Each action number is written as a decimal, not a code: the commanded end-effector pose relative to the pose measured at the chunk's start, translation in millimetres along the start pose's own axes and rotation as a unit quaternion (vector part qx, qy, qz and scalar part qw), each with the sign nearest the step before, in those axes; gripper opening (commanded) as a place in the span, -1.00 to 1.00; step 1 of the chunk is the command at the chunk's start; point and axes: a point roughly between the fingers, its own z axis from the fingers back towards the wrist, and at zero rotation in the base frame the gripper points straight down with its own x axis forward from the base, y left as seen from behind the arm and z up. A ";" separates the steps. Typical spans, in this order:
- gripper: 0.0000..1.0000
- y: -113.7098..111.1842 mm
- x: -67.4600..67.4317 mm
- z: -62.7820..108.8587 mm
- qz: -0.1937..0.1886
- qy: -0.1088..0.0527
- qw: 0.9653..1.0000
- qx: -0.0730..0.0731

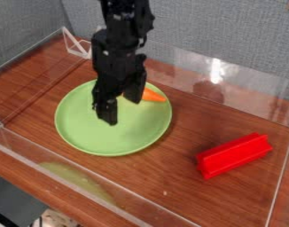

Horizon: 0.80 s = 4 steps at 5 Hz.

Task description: Put the carrot on the green plate

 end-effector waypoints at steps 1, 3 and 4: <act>1.00 -0.6 0.2 -10.7 0.012 -0.001 1.000 -0.012; 1.00 10.2 6.0 -15.9 0.000 -0.004 1.000 -0.015; 1.00 14.1 9.9 -12.7 -0.006 -0.007 1.000 -0.020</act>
